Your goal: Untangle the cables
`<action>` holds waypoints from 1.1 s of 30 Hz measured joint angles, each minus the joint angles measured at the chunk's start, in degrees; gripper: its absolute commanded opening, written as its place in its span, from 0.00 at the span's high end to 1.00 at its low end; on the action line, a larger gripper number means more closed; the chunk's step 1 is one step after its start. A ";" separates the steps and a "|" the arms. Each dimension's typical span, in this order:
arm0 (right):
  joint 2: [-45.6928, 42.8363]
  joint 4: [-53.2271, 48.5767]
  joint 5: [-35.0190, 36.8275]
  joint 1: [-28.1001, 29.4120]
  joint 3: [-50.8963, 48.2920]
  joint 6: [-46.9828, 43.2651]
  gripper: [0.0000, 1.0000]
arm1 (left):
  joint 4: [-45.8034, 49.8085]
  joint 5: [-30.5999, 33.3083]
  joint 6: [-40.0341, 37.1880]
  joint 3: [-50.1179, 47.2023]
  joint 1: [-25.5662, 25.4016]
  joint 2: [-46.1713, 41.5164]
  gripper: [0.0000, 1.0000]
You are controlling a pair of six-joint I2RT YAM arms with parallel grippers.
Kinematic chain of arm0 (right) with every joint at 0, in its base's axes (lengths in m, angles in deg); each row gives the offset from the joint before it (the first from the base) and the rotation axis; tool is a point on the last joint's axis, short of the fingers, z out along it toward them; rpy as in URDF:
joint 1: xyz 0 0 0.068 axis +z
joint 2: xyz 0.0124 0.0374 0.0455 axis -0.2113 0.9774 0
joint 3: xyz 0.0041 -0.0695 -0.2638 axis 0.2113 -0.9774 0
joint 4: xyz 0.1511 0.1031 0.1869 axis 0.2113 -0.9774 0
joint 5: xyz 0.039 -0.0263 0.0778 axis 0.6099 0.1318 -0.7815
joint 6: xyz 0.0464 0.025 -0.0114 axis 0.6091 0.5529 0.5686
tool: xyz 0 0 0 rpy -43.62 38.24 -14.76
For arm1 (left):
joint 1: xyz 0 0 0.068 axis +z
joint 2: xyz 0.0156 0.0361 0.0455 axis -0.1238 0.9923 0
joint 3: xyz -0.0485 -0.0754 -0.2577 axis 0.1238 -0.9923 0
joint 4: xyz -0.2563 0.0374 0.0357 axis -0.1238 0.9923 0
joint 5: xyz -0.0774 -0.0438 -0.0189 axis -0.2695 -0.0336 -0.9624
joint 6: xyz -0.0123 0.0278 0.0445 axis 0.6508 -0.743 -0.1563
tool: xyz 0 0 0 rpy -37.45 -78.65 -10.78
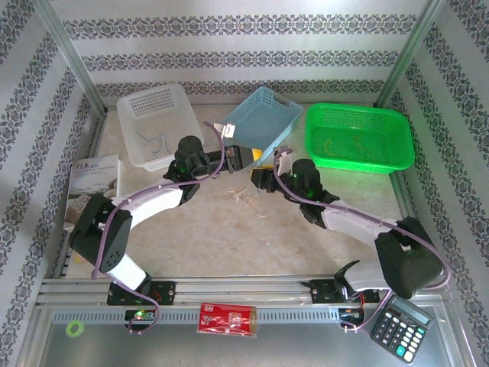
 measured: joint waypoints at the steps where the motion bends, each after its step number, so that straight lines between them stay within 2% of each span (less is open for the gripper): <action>1: 1.18 1.14 0.87 0.00 0.00 0.13 0.77 | 0.13 0.13 0.50 0.26 -0.11 -0.24 1.00; 7: 5.88 6.82 4.96 0.00 -0.70 2.21 0.91 | 2.82 1.84 2.38 2.62 -0.39 -3.23 1.00; 15: 8.37 12.76 7.80 0.00 -7.96 4.42 0.90 | 12.24 4.55 1.84 11.32 -0.39 -7.63 1.00; 17: 8.90 13.31 8.24 0.00 -9.60 5.03 0.85 | 14.49 4.83 1.62 13.86 -0.39 -7.82 1.00; 20: 9.27 14.84 8.55 0.00 -11.50 5.95 0.65 | 17.84 4.96 1.33 17.59 -0.37 -7.85 1.00; 22: 9.20 15.58 8.48 0.00 -12.28 6.58 0.57 | 19.34 4.94 1.14 19.32 -0.37 -7.85 1.00; 26: 6.43 15.15 8.31 0.00 -13.70 6.84 0.50 | 21.20 5.20 0.72 19.96 -0.37 -8.15 1.00; 33: -7.85 10.91 8.04 -0.02 -14.80 6.08 0.38 | 24.35 5.92 0.02 19.93 -0.37 -8.26 1.00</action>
